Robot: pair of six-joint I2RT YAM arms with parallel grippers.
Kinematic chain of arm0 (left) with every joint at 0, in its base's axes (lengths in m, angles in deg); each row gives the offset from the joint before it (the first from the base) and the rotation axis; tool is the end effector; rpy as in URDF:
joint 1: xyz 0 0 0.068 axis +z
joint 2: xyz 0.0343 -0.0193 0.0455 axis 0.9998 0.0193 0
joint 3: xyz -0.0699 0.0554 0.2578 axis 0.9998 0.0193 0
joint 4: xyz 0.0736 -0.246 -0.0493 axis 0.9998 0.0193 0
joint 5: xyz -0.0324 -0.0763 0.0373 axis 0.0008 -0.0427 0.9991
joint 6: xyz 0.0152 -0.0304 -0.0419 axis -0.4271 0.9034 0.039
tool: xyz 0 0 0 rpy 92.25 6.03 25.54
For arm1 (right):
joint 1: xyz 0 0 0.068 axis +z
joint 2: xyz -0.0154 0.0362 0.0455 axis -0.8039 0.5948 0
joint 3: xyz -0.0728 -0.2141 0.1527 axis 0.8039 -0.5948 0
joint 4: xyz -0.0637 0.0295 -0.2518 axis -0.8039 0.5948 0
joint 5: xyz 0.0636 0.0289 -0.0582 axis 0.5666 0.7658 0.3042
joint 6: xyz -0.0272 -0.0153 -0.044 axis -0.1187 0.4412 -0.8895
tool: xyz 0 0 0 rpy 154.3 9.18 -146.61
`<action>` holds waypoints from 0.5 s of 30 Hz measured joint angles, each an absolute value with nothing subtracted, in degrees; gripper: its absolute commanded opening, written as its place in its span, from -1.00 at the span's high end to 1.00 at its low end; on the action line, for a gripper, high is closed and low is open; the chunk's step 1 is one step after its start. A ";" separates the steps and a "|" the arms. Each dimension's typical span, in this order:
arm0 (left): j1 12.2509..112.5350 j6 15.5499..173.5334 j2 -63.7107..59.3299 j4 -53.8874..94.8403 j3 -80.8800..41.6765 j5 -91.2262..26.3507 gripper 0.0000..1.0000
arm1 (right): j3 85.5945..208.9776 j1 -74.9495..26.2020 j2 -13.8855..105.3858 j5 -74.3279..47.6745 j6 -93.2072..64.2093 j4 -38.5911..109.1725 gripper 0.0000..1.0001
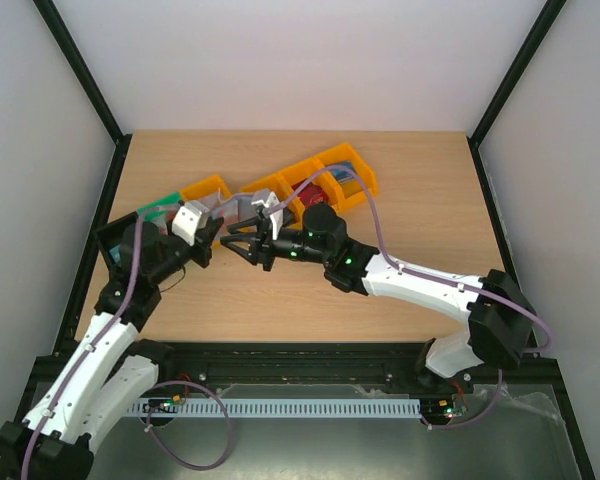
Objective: Take the credit cards out of the card holder
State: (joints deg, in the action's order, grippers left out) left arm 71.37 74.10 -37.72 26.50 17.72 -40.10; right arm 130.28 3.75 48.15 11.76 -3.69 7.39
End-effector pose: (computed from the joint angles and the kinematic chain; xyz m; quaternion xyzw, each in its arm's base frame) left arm 0.1626 -0.0615 0.3041 0.2595 0.7124 -0.1536 0.6337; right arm 0.1685 0.2975 0.3317 -0.4164 0.5556 0.5759 0.4316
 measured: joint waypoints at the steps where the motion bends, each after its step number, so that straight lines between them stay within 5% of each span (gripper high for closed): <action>1: 72.29 78.73 -37.94 25.61 17.94 -43.47 0.95 | 130.28 3.60 48.15 10.95 -3.05 7.32 0.37; 8: 78.57 101.29 -40.01 11.58 22.18 -62.68 0.95 | 126.61 -3.20 45.70 13.69 0.31 6.64 0.36; 15: 78.57 107.26 -40.56 1.04 23.16 -76.99 0.95 | 129.63 -6.61 41.66 23.00 -11.29 20.52 0.50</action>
State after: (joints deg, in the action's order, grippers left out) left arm 78.57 107.26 -40.56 1.04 23.16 -76.99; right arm 129.63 -6.61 41.66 23.00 -11.29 20.52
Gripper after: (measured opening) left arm 0.030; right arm 0.292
